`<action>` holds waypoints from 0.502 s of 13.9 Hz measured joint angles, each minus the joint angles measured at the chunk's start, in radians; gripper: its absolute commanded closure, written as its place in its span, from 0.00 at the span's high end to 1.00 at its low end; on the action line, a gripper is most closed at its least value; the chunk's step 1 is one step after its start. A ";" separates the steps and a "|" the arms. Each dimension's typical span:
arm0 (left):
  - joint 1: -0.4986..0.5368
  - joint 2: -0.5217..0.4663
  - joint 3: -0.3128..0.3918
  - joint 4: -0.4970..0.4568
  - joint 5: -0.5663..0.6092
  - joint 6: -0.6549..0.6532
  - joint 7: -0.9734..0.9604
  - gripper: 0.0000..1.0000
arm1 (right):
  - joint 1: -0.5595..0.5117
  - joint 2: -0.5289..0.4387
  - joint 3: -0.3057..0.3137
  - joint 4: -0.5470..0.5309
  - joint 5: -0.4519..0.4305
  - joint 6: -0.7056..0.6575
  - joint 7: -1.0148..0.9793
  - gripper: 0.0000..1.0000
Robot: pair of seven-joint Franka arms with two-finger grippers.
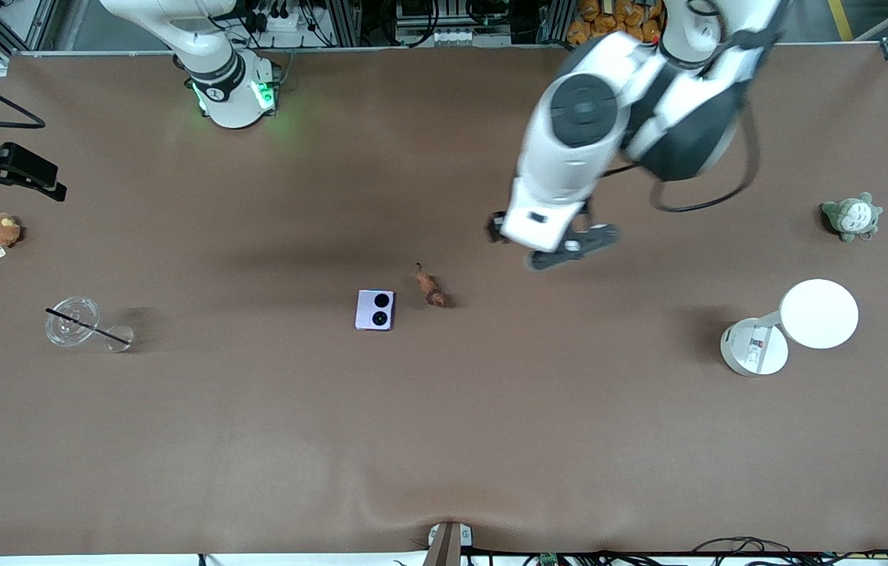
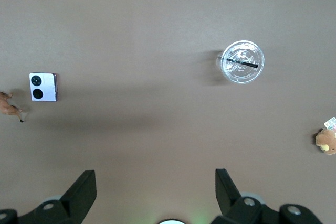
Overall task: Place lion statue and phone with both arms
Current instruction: 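Reach the left gripper to the lion while the right gripper reaches the phone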
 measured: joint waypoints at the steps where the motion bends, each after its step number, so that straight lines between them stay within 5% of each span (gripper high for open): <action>1: -0.030 0.037 0.002 0.006 0.000 0.054 -0.061 1.00 | 0.000 0.000 0.000 0.000 0.000 0.000 0.000 1.00; 4: -0.139 0.188 0.054 0.093 0.014 0.156 -0.175 1.00 | 0.019 0.016 0.003 -0.002 0.001 0.000 0.000 1.00; 7: -0.296 0.317 0.196 0.158 0.017 0.308 -0.250 1.00 | 0.071 0.091 0.004 -0.004 0.004 0.014 0.003 1.00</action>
